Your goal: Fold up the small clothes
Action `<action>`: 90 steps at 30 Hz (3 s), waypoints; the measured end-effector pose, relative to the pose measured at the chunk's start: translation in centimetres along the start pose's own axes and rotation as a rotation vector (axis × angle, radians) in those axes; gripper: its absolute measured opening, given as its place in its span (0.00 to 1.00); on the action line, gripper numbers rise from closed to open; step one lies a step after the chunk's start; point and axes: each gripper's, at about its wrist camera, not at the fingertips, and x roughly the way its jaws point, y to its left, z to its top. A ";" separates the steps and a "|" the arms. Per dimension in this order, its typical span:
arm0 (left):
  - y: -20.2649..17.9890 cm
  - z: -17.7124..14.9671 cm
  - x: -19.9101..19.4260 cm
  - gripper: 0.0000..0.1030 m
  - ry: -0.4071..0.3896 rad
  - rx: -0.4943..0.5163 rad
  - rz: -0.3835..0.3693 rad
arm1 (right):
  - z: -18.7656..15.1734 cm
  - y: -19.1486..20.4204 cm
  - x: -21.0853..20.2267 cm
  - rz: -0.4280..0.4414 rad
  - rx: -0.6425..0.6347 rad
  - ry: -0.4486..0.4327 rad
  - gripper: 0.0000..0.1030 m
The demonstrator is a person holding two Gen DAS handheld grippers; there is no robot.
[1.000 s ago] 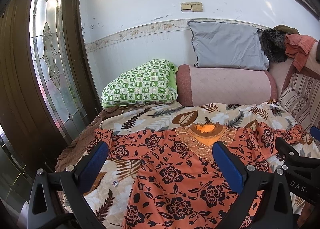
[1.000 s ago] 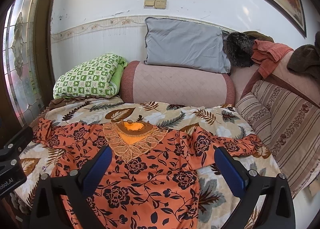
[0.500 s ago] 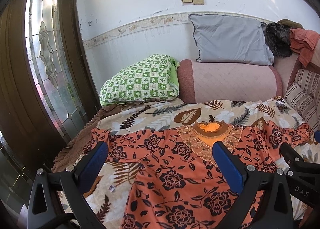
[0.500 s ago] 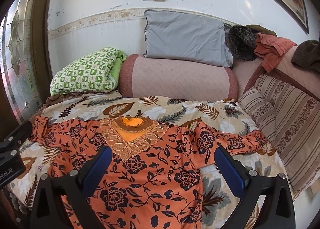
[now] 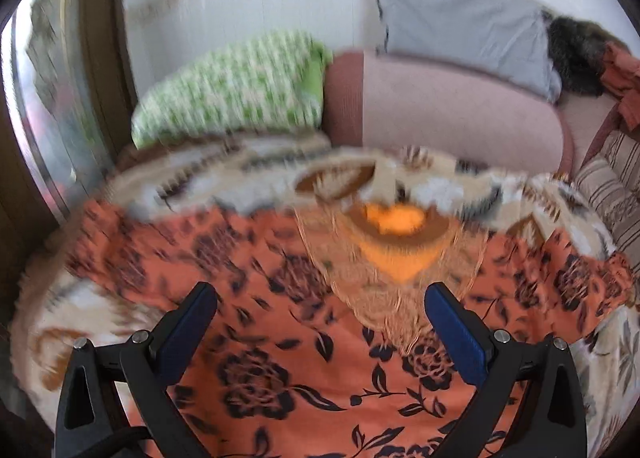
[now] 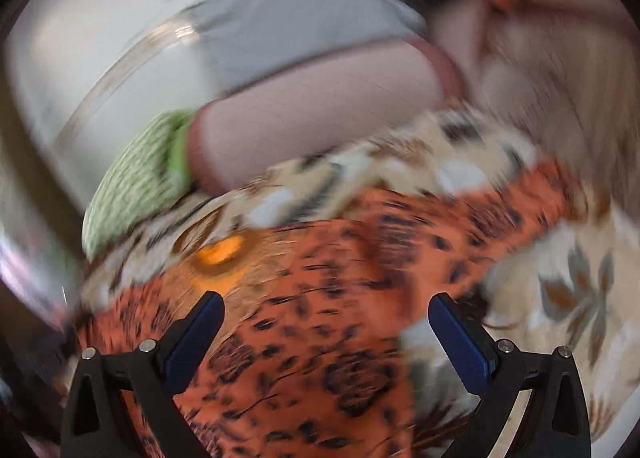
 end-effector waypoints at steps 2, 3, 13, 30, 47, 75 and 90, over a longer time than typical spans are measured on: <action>0.0 -0.8 2.4 1.00 0.040 0.000 0.018 | 1.5 -6.4 0.6 0.007 0.194 0.000 1.00; 0.1 -1.1 3.4 1.00 0.059 0.000 0.035 | 2.0 -9.4 0.6 0.027 0.292 -0.008 1.00; 1.0 -0.7 6.2 1.00 0.098 -0.015 0.087 | 3.6 -26.4 4.9 0.163 0.847 -0.035 0.85; 3.0 0.9 5.8 1.00 0.027 0.004 0.131 | 11.1 -23.4 9.0 0.037 0.653 -0.141 0.10; 21.9 1.0 2.7 1.00 -0.037 -0.451 0.313 | -2.0 19.2 13.8 0.333 -0.172 0.278 0.12; 10.6 2.1 7.4 0.95 -0.004 -0.153 -0.191 | -4.7 1.7 12.5 0.520 0.333 0.303 0.78; 6.4 -0.5 12.9 0.14 0.179 -0.108 -0.330 | -3.4 -2.3 15.0 0.568 0.493 0.357 0.77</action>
